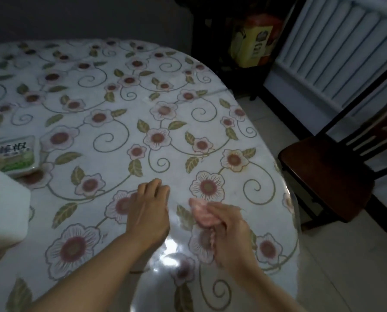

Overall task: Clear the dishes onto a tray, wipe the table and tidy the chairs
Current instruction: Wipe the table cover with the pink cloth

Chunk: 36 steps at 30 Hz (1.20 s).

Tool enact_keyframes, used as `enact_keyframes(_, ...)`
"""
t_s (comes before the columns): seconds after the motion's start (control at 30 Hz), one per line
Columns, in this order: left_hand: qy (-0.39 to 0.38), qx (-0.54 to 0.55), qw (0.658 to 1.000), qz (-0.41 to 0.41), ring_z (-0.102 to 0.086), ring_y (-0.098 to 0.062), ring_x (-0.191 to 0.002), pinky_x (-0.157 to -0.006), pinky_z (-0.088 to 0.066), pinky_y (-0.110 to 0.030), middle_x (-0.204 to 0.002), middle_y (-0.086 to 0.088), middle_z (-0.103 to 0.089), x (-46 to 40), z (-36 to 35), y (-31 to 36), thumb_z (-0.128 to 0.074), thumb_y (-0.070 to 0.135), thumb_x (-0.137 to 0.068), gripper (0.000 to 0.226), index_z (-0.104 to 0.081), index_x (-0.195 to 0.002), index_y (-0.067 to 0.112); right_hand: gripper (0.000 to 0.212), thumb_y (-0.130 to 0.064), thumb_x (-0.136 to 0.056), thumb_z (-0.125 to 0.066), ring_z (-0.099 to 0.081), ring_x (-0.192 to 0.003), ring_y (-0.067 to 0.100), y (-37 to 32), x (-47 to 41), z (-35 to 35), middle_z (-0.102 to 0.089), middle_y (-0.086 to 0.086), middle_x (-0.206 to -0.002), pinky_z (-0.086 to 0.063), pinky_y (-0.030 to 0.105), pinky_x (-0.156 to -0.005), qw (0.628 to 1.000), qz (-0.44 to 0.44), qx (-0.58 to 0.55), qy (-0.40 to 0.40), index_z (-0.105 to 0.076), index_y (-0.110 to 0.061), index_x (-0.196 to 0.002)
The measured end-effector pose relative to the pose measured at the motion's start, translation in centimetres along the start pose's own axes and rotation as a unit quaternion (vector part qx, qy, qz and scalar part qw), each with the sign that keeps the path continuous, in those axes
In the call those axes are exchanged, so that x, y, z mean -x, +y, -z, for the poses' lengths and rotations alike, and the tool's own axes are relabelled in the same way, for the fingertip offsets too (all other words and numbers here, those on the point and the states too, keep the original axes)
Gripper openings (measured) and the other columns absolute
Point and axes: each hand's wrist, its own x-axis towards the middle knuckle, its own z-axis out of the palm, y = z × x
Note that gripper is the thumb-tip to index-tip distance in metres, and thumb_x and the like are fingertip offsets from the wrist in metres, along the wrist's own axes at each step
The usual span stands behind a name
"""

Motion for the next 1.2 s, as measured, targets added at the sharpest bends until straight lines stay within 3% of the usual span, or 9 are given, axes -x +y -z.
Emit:
enact_keyframes(0.13,-0.038,-0.003,0.999,0.001,-0.014,-0.022,-0.142,-0.115,-0.022,-0.042,-0.158,0.002,-0.012,-4.2,0.1,1.1,-0.043,0.022,-0.095,0.055,-0.025,-0.146,0.021,0.042,0.002,-0.093,-0.043,-0.066,-0.082,0.007,1.2,-5.9,4.3,-0.067,-0.002,-0.090,-0.054,0.018,-0.071,0.989,-0.053,-0.070,0.121,-0.069,-0.030,-0.101)
enact_keyframes(0.27,-0.030,0.026,0.999,-0.002,-0.009,-0.022,-0.144,-0.117,-0.015,-0.047,-0.159,0.004,-0.009,-8.3,-0.6,1.9,-0.044,0.019,-0.093,0.062,-0.019,-0.149,0.024,0.025,-0.011,-0.098,-0.044,-0.055,-0.071,-0.008,2.8,-13.9,7.2,-0.057,-0.015,-0.080,-0.042,0.014,-0.067,0.980,-0.002,0.027,0.199,-0.061,-0.028,-0.091)
enact_keyframes(0.4,-0.040,0.025,0.999,0.012,-0.006,-0.020,-0.145,-0.116,-0.013,-0.048,-0.160,0.006,-0.006,-10.8,-1.6,2.2,-0.049,0.016,-0.089,0.070,-0.016,-0.150,0.024,0.036,-0.024,-0.100,-0.044,-0.054,-0.119,0.016,6.0,-18.8,6.0,-0.057,-0.003,-0.133,-0.040,0.036,-0.104,0.968,0.038,0.232,0.091,-0.052,-0.025,-0.135)
enact_keyframes(0.5,-0.041,0.032,0.999,0.019,-0.005,-0.021,-0.145,-0.117,-0.015,-0.048,-0.160,0.008,-0.005,-10.8,-1.9,2.4,-0.044,0.015,-0.091,0.068,-0.015,-0.151,0.025,0.026,-0.040,-0.098,-0.045,-0.060,-0.109,0.013,4.2,-16.3,3.4,-0.067,-0.011,-0.113,-0.043,0.036,-0.102,0.969,0.102,0.224,0.032,-0.067,-0.032,-0.108)
enact_keyframes(0.57,-0.047,0.034,0.998,0.023,-0.003,-0.021,-0.146,-0.118,-0.014,-0.047,-0.160,0.008,-0.003,-10.7,-1.9,2.5,-0.042,0.015,-0.092,0.068,-0.013,-0.152,0.025,0.032,-0.035,-0.099,-0.038,-0.047,-0.125,0.013,2.9,-12.8,0.8,-0.055,-0.014,-0.129,-0.038,0.041,-0.106,0.957,0.143,0.242,-0.071,-0.056,-0.046,-0.123)
enact_keyframes(0.7,-0.067,0.047,0.997,0.014,-0.003,-0.019,-0.147,-0.118,-0.013,-0.045,-0.160,0.010,-0.003,-10.8,-1.1,2.3,-0.040,0.017,-0.093,0.066,-0.013,-0.152,0.027,0.033,-0.009,-0.095,-0.051,-0.058,-0.106,0.008,3.3,-9.1,-1.3,-0.064,-0.006,-0.111,-0.046,0.019,-0.090,0.956,0.241,0.086,-0.146,-0.062,-0.026,-0.122)
enact_keyframes(0.83,-0.053,0.076,0.996,-0.006,-0.015,-0.021,-0.145,-0.115,-0.021,-0.048,-0.158,0.006,-0.019,-10.9,-0.6,1.4,-0.031,0.015,-0.086,0.063,-0.028,-0.149,0.023,0.033,-0.010,-0.100,-0.040,-0.062,-0.091,0.015,5.8,-15.9,4.5,-0.067,-0.002,-0.094,-0.051,0.034,-0.083,0.973,0.220,0.064,-0.016,-0.068,-0.021,-0.087)
enact_keyframes(0.93,-0.037,0.063,0.997,0.010,-0.014,-0.020,-0.146,-0.115,-0.018,-0.051,-0.158,0.006,-0.019,-10.8,-0.9,0.5,-0.026,0.026,-0.085,0.063,-0.031,-0.147,0.026,0.045,-0.010,-0.096,-0.033,-0.042,-0.130,0.018,6.5,-19.8,6.8,-0.045,0.005,-0.145,-0.035,0.037,-0.104,0.969,0.124,0.208,0.058,-0.046,-0.013,-0.139)
enact_keyframes(1.2,-0.039,0.070,0.997,0.012,-0.015,-0.019,-0.146,-0.116,-0.021,-0.050,-0.157,0.004,-0.022,-11.0,-0.6,-0.6,-0.028,0.019,-0.088,0.059,-0.032,-0.147,0.023,0.048,-0.009,-0.094,-0.039,-0.053,-0.117,0.007,3.5,-7.8,-0.5,-0.053,-0.014,-0.136,-0.042,0.030,-0.100,0.941,0.289,0.084,-0.156,-0.050,-0.028,-0.136)
